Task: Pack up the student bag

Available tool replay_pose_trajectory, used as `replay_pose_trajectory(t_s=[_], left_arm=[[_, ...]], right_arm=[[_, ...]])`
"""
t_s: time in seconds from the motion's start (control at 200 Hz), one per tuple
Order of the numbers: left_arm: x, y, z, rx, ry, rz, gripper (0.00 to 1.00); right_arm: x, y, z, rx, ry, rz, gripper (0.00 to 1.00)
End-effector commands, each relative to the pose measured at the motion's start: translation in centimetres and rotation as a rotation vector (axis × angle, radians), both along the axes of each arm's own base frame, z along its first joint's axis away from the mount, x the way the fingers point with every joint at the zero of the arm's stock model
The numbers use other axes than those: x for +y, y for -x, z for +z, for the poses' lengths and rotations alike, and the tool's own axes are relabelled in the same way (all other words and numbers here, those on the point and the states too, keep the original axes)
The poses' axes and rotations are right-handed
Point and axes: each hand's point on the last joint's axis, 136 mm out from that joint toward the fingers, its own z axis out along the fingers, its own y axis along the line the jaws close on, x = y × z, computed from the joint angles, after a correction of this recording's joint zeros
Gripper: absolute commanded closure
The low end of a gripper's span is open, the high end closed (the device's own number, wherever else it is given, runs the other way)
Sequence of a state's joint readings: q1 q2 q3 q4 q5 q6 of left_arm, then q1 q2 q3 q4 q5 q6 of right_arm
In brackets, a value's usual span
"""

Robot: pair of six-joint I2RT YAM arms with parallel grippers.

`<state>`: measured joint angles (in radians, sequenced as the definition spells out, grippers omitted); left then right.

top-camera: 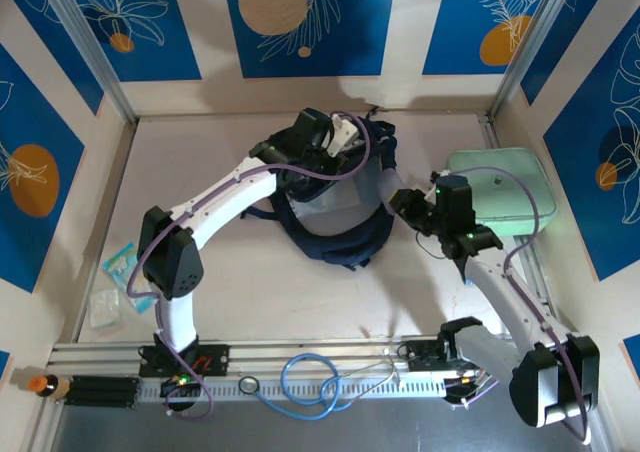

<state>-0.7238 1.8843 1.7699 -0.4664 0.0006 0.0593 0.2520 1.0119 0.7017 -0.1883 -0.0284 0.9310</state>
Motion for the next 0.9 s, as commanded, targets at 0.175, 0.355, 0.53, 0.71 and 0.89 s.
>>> replay_pose_trajectory(t_s=[0.175,0.355,0.53,0.71,0.89], left_arm=[[-2.0,-0.7,9.6,-0.119,0.275,-0.001,1.0],[-1.9,-1.4,10.7,-0.065,0.325,0.028,1.0],[-1.4,-1.7,10.9,-0.039,0.345,0.042,1.0],[-0.5,-2.4,10.6,0.002,0.37,0.072,1.0],[-0.4,-2.9,9.6,0.019,0.361,0.074,1.0]], right_arm=[[6.8,-4.2,-1.2,0.045,-0.198,0.08,0.76],[9.7,-8.9,-2.8,0.054,-0.21,0.061,0.77],[11.4,-13.0,-6.3,0.118,-0.253,-0.004,0.77],[11.9,-14.7,-8.8,0.141,-0.256,-0.043,0.71],[10.9,-12.9,-8.1,0.142,-0.205,-0.03,0.44]])
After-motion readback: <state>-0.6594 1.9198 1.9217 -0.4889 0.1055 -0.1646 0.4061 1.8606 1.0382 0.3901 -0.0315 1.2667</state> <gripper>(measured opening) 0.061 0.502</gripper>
